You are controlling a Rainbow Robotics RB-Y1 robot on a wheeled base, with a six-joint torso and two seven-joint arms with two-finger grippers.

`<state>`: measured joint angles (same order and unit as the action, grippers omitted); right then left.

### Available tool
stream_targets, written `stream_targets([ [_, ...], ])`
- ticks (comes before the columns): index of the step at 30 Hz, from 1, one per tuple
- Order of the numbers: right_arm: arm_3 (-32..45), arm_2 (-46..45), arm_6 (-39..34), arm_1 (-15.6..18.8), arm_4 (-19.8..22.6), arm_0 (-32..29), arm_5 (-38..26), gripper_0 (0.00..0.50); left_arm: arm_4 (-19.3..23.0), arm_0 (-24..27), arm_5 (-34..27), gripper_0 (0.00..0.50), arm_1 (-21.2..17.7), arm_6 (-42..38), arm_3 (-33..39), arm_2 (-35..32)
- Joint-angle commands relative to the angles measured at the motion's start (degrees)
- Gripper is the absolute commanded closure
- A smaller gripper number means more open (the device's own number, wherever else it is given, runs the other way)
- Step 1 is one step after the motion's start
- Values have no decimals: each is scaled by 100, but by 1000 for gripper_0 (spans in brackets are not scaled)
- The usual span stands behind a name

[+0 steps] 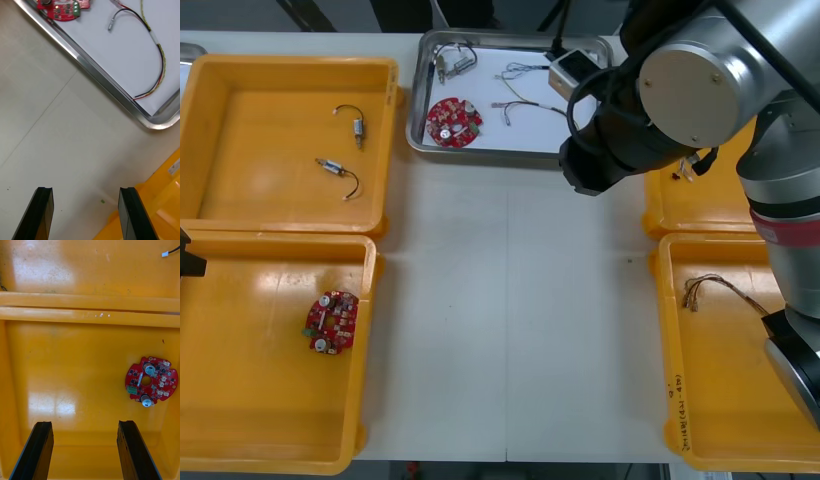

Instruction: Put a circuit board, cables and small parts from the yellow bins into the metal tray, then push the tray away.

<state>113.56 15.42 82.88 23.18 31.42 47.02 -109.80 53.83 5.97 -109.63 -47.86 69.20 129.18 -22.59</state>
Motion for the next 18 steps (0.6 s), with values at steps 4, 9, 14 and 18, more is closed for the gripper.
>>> stream_targets([
  [4,773,-830,-931,600,268,-922,-20,0,39,115,-37,0,-171,226,152,-158],
  [9,1098,-1244,-1107,960,295,-1467,-20,0,39,115,-37,0,-171,226,152,-158],
  [14,1256,-1876,-1028,1232,347,-2004,-20,0,39,115,-37,0,-171,226,152,-158],
  [18,1353,-2325,-958,1382,479,-2373,-20,0,39,115,-37,0,-171,226,152,-158],
])
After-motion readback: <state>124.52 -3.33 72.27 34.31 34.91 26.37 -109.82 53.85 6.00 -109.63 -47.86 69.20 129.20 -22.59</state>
